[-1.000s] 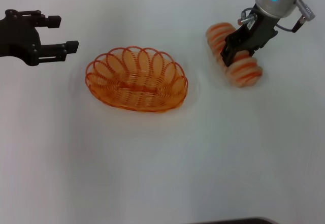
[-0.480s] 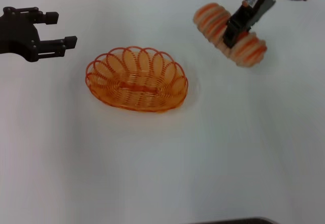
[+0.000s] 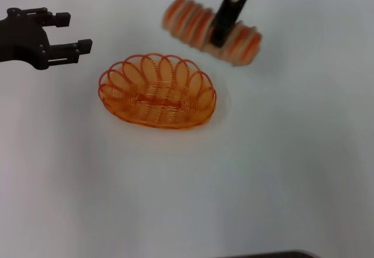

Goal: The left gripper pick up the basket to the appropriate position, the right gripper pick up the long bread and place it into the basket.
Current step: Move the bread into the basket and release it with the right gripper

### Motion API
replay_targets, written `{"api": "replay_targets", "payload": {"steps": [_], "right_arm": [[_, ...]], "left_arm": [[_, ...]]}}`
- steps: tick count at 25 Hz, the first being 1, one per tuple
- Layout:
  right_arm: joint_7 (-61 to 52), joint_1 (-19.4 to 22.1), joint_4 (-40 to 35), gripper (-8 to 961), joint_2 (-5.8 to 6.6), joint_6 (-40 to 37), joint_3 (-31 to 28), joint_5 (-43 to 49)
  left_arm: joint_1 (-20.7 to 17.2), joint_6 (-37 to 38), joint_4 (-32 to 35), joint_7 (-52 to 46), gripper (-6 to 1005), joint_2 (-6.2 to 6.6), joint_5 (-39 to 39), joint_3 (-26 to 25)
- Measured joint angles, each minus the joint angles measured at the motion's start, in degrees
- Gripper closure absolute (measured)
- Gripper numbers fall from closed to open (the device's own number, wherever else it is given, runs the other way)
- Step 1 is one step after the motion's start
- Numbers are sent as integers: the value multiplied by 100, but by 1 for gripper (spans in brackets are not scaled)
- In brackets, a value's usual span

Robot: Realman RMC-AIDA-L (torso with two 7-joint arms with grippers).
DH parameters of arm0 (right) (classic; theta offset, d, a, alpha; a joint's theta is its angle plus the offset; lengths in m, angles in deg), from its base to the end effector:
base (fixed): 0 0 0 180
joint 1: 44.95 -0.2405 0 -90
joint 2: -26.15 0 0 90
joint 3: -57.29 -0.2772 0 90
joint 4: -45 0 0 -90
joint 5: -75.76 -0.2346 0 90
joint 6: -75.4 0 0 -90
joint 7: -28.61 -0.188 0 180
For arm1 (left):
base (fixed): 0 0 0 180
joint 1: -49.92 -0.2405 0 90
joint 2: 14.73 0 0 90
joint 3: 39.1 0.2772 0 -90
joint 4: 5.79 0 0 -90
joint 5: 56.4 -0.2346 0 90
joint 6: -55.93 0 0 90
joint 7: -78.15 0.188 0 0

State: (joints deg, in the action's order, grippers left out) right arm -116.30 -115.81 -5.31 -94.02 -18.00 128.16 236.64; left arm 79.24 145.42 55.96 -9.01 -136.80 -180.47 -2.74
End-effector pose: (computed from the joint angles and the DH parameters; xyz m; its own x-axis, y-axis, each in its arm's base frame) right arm 0.0799 0.4607 -0.0727 0.7467 -0.4807 0.4598 -0.3144 -0.8642 -0.3929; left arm -0.2649 0.4002 0.0145 0.9014 0.2474 0.3554 0.3800 -0.8453 -0.3755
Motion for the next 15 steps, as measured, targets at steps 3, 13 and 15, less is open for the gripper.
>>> {"api": "replay_targets", "payload": {"steps": [3,13,15], "right_arm": [[92,-57,-9,550,3,-25,282,-418],[597,-45,13,551,-10,-60,740,-893],[732,-18,16,551,-11,-62,835,-1069]], "left_arm": [[0,-3,2,6,297,-16,0,-16],[-38,-2,26,-15,296,-33,164,-36],[-52,-2,23,-23,296,-28,194,-70]]}}
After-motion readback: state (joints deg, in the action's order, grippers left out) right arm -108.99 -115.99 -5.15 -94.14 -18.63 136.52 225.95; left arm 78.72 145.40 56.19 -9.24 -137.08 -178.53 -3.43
